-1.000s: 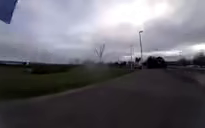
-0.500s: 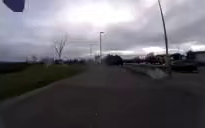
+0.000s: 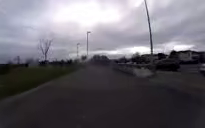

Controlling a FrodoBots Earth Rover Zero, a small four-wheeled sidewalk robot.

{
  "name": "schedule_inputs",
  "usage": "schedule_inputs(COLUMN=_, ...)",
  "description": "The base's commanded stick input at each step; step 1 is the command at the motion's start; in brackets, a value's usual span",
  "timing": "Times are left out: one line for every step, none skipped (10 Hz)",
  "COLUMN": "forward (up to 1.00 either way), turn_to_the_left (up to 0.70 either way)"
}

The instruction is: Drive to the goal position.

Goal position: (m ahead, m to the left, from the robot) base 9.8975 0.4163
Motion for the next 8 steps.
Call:
schedule_inputs(forward=0.0, turn_to_the_left=0.0)
schedule_inputs(forward=0.0, turn_to_the_left=0.0)
schedule_inputs(forward=0.06, turn_to_the_left=0.0)
schedule_inputs(forward=0.42, turn_to_the_left=0.0)
schedule_inputs(forward=0.79, turn_to_the_left=0.0)
schedule_inputs(forward=0.85, turn_to_the_left=0.0)
schedule_inputs(forward=0.85, turn_to_the_left=0.0)
schedule_inputs(forward=0.85, turn_to_the_left=0.0)
